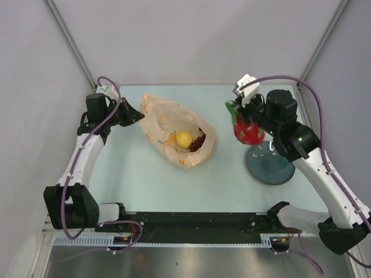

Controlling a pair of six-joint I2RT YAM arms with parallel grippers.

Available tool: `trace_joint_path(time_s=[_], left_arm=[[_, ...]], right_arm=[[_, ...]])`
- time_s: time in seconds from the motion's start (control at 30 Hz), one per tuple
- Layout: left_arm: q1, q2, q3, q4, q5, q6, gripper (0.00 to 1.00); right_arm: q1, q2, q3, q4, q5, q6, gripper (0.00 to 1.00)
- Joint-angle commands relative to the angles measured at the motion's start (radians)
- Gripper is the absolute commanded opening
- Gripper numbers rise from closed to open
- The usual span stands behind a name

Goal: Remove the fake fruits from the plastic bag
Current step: Place the fake fruit on the plate.

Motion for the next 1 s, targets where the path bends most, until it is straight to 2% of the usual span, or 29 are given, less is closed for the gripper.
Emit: trace_joint_path(time_s=[0.0, 0.17, 0.3, 0.47, 0.63, 0.8, 0.97], left_arm=[[0.006, 0.006, 0.050, 0.062, 0.011, -0.018, 0.00], [0.006, -0.006, 0.034, 0.056, 0.001, 0.000, 0.00], [0.006, -0.021, 0.007, 0.054, 0.004, -0.003, 0.00], [0.005, -0.038, -0.015, 0.059, 0.011, -0.008, 0.00], [0.006, -0.052, -0.032, 0.062, 0.009, -0.005, 0.00], [0.006, -0.067, -0.045, 0.062, 0.006, -0.006, 0.00], [0.006, -0.084, -0.056, 0.058, -0.002, -0.002, 0.00]], right_arm=[[-0.098, -0.102, -0.160, -0.180, 0.065, -0.064, 0.00], [-0.276, -0.201, -0.331, -0.218, 0.038, -0.141, 0.00], [-0.391, -0.194, -0.436, -0.217, 0.024, -0.240, 0.00], [-0.487, -0.172, -0.516, -0.194, 0.024, -0.452, 0.00], [-0.528, -0.143, -0.571, -0.146, 0.027, -0.587, 0.00], [-0.542, -0.073, -0.661, -0.016, 0.108, -0.753, 0.00], [-0.576, -0.030, -0.692, 0.093, 0.114, -0.828, 0.00]])
